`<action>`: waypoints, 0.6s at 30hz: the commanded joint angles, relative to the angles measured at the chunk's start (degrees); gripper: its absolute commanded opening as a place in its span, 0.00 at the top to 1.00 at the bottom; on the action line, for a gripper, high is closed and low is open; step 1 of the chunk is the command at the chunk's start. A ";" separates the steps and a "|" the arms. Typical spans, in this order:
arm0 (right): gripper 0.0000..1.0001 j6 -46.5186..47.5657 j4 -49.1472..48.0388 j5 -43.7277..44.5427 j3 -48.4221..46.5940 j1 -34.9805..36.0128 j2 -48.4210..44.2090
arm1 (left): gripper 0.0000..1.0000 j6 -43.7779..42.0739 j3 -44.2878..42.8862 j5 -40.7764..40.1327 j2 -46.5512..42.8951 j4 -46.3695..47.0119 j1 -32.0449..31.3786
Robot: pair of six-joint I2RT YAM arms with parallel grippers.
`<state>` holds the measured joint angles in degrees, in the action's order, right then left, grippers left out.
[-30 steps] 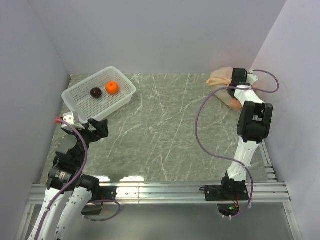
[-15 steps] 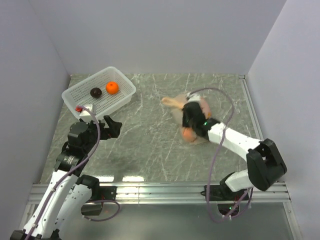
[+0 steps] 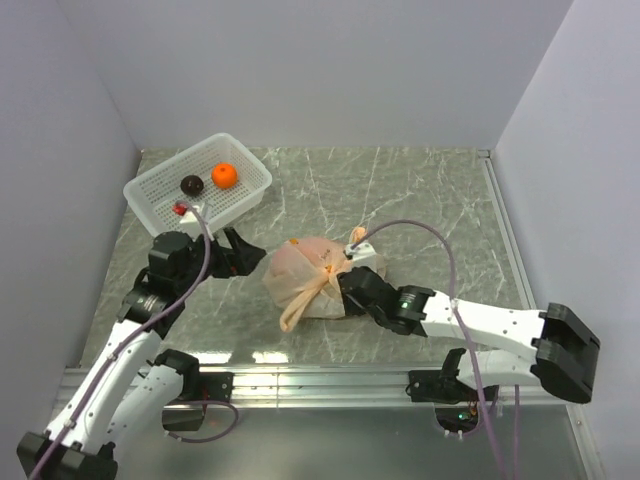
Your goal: Untie the knot of the plastic bag and take out the fruit
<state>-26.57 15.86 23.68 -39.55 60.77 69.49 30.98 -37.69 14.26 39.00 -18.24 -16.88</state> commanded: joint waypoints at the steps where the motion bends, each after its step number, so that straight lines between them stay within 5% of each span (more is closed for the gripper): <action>1: 0.45 -11.55 5.41 8.21 2.55 -0.31 -5.41 | 0.01 3.90 -1.51 2.88 4.31 3.65 -3.67; 8: 0.32 -6.66 -0.91 7.25 2.73 -0.48 -13.15 | 0.01 5.06 -5.63 -9.58 13.54 5.67 -17.82; 18: 0.29 -1.64 -8.38 3.31 2.02 -2.32 -5.52 | 0.04 2.42 -15.65 -27.17 30.86 0.40 -32.85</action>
<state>-29.26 12.95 27.73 -36.91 59.94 62.54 34.81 -50.33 -5.41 67.02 -15.99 -46.61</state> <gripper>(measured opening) 0.711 0.972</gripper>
